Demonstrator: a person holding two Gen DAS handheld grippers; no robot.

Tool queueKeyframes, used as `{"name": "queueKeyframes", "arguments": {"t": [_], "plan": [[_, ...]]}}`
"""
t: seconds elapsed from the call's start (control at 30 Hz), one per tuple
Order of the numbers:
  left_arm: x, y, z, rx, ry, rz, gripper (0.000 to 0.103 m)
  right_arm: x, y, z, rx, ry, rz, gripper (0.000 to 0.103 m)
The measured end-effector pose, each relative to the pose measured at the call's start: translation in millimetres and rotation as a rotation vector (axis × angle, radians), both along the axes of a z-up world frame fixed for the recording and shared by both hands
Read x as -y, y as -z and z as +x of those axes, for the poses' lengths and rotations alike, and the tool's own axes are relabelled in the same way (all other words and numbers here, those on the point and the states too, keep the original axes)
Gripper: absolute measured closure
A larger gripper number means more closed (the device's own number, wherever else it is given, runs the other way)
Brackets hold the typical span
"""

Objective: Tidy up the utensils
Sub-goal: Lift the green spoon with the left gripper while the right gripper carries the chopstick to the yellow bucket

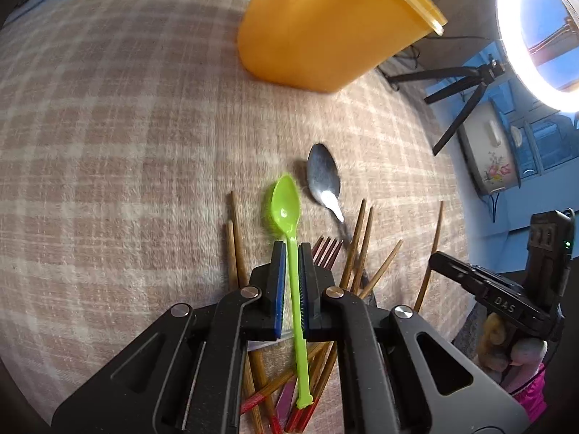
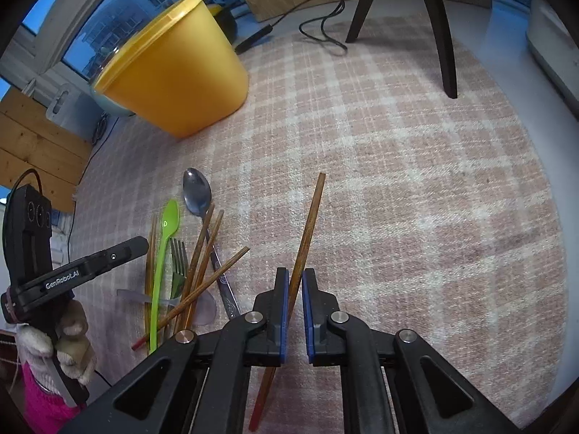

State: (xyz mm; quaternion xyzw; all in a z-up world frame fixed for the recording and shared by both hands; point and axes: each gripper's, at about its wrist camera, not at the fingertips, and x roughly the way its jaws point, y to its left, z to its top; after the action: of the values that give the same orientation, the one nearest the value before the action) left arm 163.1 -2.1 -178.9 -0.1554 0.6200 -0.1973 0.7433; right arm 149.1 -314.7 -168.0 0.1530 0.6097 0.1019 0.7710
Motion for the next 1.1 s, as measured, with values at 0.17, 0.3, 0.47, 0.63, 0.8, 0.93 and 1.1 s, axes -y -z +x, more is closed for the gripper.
{"name": "queueKeyframes", "arguments": {"t": [0.17, 0.3, 0.47, 0.63, 0.8, 0.93, 1.1], "plan": [[6, 4, 0, -0.031, 0.001, 0.015, 0.073, -7, -10, -13, 0.017, -0.012, -0.006, 0.098], [21, 9, 0, -0.023, 0.025, 0.076, 0.070, -10, -10, -17, 0.020, -0.014, -0.002, 0.098], [30, 13, 2, -0.001, 0.042, 0.095, 0.084, -8, -10, -15, 0.022, -0.011, -0.002, 0.098], [28, 8, 2, 0.022, 0.037, 0.064, 0.099, -7, -13, -17, 0.035, -0.009, -0.003, 0.098], [16, -9, -4, 0.058, 0.011, 0.028, 0.099, -5, -24, -21, 0.068, -0.015, -0.006, 0.098], [7, -33, -11, 0.116, -0.014, 0.000, 0.099, -4, -42, -25, 0.125, -0.018, -0.007, 0.099], [-4, -64, -14, 0.204, -0.058, -0.024, 0.099, -6, -70, -27, 0.225, -0.029, -0.023, 0.100]]}}
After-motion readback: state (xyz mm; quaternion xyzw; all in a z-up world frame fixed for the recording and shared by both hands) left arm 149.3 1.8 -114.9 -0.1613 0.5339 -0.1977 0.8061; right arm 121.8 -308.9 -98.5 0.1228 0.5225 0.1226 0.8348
